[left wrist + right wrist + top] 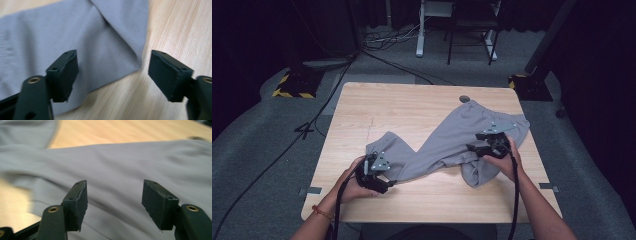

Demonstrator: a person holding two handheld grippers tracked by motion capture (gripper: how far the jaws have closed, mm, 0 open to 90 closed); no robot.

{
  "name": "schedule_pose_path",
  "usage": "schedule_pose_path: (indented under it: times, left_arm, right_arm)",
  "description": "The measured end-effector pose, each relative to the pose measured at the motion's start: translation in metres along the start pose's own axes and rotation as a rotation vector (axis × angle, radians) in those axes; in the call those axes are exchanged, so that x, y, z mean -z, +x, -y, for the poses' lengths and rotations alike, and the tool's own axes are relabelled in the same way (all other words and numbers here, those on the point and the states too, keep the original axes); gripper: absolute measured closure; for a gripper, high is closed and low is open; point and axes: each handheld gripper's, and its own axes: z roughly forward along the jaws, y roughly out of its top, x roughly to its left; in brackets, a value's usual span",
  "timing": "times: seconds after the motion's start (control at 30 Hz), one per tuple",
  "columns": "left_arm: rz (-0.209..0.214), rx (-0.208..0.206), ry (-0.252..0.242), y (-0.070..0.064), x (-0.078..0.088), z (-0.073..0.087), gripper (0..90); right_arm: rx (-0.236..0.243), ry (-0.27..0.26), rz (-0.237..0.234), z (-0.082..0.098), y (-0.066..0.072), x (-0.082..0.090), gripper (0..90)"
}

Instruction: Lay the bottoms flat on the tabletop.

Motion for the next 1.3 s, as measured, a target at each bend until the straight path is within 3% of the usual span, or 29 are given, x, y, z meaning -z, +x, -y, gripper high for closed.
schedule_pose_path:
  times: [0.1, 0.2, 0.27, 0.37, 0.43, 0.5, 0.6, 0.7, 0.77, 0.8, 0.83, 0.9, 0.97, 1.07, 1.2, 1.3]
  left_arm:
    - [0.006, 0.011, 0.003, 0.000, -0.008, -0.001, 23.2]
    - [0.002, 0.019, 0.001, 0.003, -0.015, -0.001, 26.9]
    - [0.021, 0.049, -0.015, 0.007, -0.017, -0.001, 30.5]
    - [0.018, 0.060, -0.024, 0.010, -0.016, -0.002, 47.4]
    - [0.021, 0.054, -0.023, 0.012, -0.016, -0.003, 64.4]
    - [0.004, 0.052, -0.023, 0.011, -0.017, -0.004, 75.2]
    - [0.003, 0.027, -0.011, 0.007, -0.018, -0.007, 83.9]
    - [0.035, 0.011, -0.007, 0.003, -0.016, -0.009, 85.7]
    - [0.061, 0.000, -0.015, 0.001, -0.014, -0.010, 85.9]
    - [0.072, 0.002, -0.028, 0.000, -0.012, -0.011, 85.9]
    - [0.078, 0.005, -0.038, -0.001, -0.010, -0.012, 85.9]
    - [0.087, 0.010, -0.074, -0.004, -0.004, -0.014, 85.9]
    - [0.095, 0.008, -0.106, -0.007, 0.004, -0.019, 85.9]
    - [0.098, 0.010, -0.158, -0.010, 0.017, -0.029, 85.8]
    - [0.072, 0.014, -0.204, -0.011, 0.035, -0.044, 85.8]
    - [0.055, 0.026, -0.225, -0.007, 0.043, -0.056, 85.7]
  right_arm:
    - [0.079, 0.027, -0.084, -0.008, 0.029, -0.018, 37.5]
    - [0.151, 0.075, -0.132, -0.010, 0.052, -0.036, 36.7]
    - [0.192, 0.102, -0.158, -0.011, 0.064, -0.045, 36.8]
    - [0.228, 0.116, -0.203, -0.013, 0.078, -0.054, 38.1]
    - [0.257, 0.117, -0.240, -0.014, 0.088, -0.059, 41.4]
    - [0.287, 0.125, -0.248, -0.013, 0.096, -0.064, 42.2]
    - [0.322, 0.138, -0.266, -0.013, 0.108, -0.071, 42.9]
    - [0.346, 0.133, -0.268, -0.014, 0.116, -0.075, 43.4]
    - [0.367, 0.148, -0.223, -0.016, 0.120, -0.080, 46.5]
    - [0.354, 0.144, -0.214, -0.017, 0.120, -0.082, 48.9]
    - [0.343, 0.139, -0.203, -0.019, 0.120, -0.084, 54.4]
    - [0.365, 0.138, -0.163, -0.020, 0.121, -0.085, 66.5]
    - [0.383, 0.139, -0.160, -0.021, 0.122, -0.084, 77.4]
    - [0.381, 0.097, -0.164, -0.026, 0.122, -0.072, 85.6]
    - [0.374, -0.006, -0.160, -0.039, 0.118, -0.043, 86.2]
    - [0.349, -0.065, -0.138, -0.053, 0.108, -0.023, 86.4]
